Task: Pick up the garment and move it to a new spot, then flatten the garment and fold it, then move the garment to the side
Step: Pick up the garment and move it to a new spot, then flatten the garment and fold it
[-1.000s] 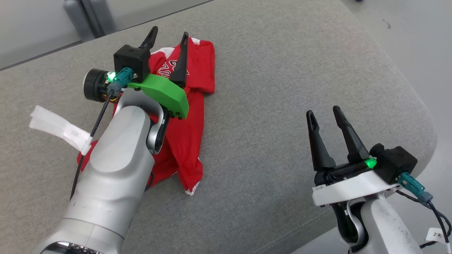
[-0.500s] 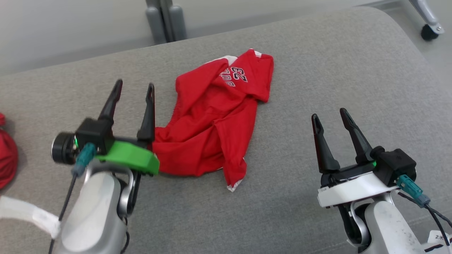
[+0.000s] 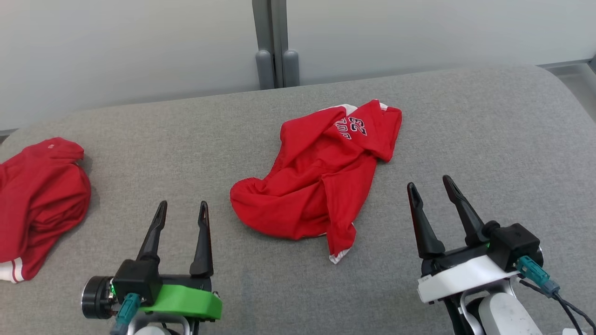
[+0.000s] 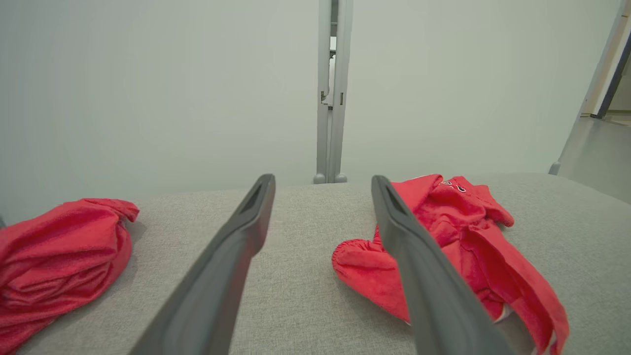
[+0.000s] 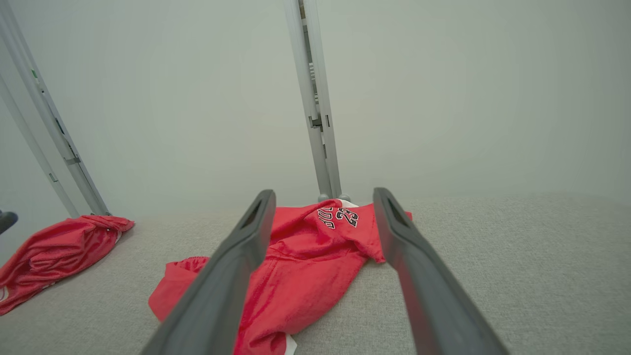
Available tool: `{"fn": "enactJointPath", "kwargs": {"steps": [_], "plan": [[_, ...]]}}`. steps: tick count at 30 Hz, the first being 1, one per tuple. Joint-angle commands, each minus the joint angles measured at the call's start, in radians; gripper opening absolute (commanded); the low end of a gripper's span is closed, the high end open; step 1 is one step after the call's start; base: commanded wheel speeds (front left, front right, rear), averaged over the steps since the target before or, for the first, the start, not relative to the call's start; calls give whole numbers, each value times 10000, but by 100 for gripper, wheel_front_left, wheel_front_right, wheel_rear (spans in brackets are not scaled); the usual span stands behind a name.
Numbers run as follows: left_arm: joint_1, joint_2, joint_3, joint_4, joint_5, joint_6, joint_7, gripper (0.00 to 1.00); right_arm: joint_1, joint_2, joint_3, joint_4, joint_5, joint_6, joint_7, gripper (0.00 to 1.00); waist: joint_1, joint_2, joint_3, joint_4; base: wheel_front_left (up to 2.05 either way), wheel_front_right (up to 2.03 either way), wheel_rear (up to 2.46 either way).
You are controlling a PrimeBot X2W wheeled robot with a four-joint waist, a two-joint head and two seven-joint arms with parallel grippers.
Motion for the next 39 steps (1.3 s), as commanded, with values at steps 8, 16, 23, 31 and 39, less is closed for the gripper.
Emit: {"fn": "enactJointPath", "kwargs": {"steps": [8, 16, 23, 31, 39], "plan": [[838, -405, 820, -709, 414, -182, -1, 100, 230, -31, 177, 111, 154, -10, -31, 100, 0, 0, -206, -62, 0, 0, 0], [1074, -493, 908, -719, 679, -452, -1, 100, 201, -30, 159, 163, 270, -10, -31, 100, 0, 0, -202, -82, 0, 0, 0], [974, -508, 901, -794, 547, -370, -1, 100, 249, -30, 258, 207, 357, -10, -31, 100, 0, 0, -153, -26, 0, 0, 0], [553, -505, 511, -753, 461, -339, -2, 100, -401, -42, 1631, 1184, 168, -12, -31, 100, 0, 0, 328, 340, 0, 0, 0], [93, -504, 105, -688, 323, -235, -2, 100, -1180, -54, 1885, 3115, -440, -13, -31, 100, 0, 0, 852, 1250, 0, 0, 0]]}}
